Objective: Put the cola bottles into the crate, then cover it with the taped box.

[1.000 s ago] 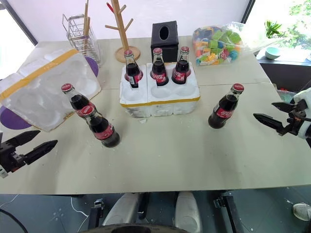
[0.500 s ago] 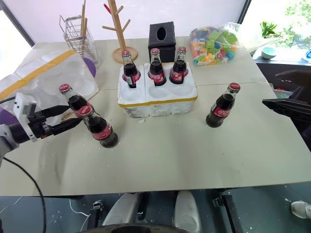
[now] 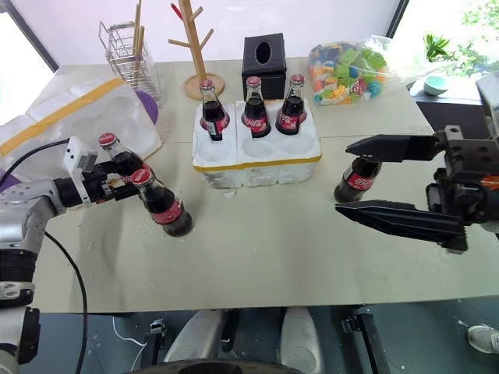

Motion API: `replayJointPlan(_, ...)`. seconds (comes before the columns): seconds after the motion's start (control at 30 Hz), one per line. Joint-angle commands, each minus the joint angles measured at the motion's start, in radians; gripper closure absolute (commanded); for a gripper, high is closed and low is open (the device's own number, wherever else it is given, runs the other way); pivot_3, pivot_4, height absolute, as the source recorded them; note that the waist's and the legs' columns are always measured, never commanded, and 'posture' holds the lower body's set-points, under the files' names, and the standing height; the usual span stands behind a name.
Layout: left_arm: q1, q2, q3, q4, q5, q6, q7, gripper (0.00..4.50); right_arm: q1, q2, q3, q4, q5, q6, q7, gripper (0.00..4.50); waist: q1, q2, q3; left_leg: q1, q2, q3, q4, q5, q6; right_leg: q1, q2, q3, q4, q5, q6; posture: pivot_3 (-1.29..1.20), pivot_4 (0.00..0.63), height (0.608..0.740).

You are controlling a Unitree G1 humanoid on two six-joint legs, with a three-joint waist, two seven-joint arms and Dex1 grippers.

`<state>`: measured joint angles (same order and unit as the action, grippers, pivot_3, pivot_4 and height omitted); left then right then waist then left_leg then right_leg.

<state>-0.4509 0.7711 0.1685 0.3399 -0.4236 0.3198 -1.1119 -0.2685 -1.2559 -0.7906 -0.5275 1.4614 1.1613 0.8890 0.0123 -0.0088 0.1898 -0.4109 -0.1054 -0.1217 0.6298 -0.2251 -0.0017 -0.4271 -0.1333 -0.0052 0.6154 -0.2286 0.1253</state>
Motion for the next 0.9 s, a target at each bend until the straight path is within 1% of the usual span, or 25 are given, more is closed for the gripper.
replayJointPlan(0.03, -0.034, 0.017, 0.017, -0.020, -0.014, 0.007, -0.020, 1.71, -0.002, 0.005, 0.003, 0.002, -0.003, -0.040, -0.014, 0.00, 0.000, 0.000, 0.000, 0.000, 0.000, 0.000, 0.000, 0.000, 0.000, 0.000, 0.000, 0.000, 0.000, 0.000, 0.000, 0.00, 0.150, 0.739)
replayJointPlan(0.27, -0.101, 0.052, 0.030, -0.126, -0.121, 0.203, -0.112, 1.71, 0.020, 0.022, 0.020, 0.000, -0.028, -0.075, -0.031, 0.00, 0.001, -0.003, 0.002, -0.001, 0.000, 0.000, 0.001, 0.000, 0.000, 0.000, 0.001, 0.000, 0.000, 0.001, 0.001, 0.00, 0.150, 0.739)
replayJointPlan(0.4, -0.281, 0.022, -0.005, -0.107, -0.149, 0.267, -0.157, 1.71, 0.038, 0.043, 0.018, -0.019, -0.030, -0.093, -0.066, 0.00, 0.006, -0.009, 0.005, -0.001, 0.000, -0.001, 0.002, 0.000, 0.000, 0.000, 0.002, -0.001, 0.000, 0.001, 0.002, 0.00, 0.150, 0.739)
replayJointPlan(0.53, -0.473, -0.045, -0.068, 0.027, -0.103, 0.220, -0.201, 1.71, 0.064, 0.063, 0.003, -0.044, -0.030, -0.104, -0.097, 0.00, 0.005, -0.009, 0.005, -0.002, -0.002, 0.001, 0.004, 0.000, 0.000, 0.001, 0.001, 0.000, 0.000, 0.004, 0.005, 0.00, 0.150, 0.739)
replayJointPlan(0.67, -0.640, -0.142, -0.117, 0.201, -0.062, 0.156, -0.248, 1.71, 0.091, 0.078, -0.019, -0.060, -0.019, -0.114, -0.133, 0.00, 0.000, -0.009, 0.005, -0.002, -0.002, 0.003, 0.004, 0.001, 0.000, 0.000, 0.001, 0.001, -0.001, 0.005, 0.007, 0.00, 0.150, 0.739)
replayJointPlan(0.77, -0.722, -0.216, -0.148, 0.314, -0.023, 0.085, -0.289, 1.71, 0.119, 0.084, -0.040, -0.075, -0.011, -0.117, -0.163, 0.00, -0.002, -0.010, 0.006, -0.001, -0.002, 0.004, 0.003, 0.000, 0.001, 0.000, 0.002, 0.001, 0.000, 0.005, 0.007, 0.00, 0.150, 0.739)
replayJointPlan(0.9, -0.795, -0.272, -0.162, 0.423, 0.016, 0.014, -0.319, 1.71, 0.147, 0.089, -0.075, -0.090, 0.024, -0.116, -0.205, 0.00, -0.001, -0.010, 0.006, -0.002, -0.002, 0.004, 0.003, 0.000, 0.001, -0.001, 0.002, 0.001, 0.000, 0.005, 0.007, 0.00, 0.150, 0.739)
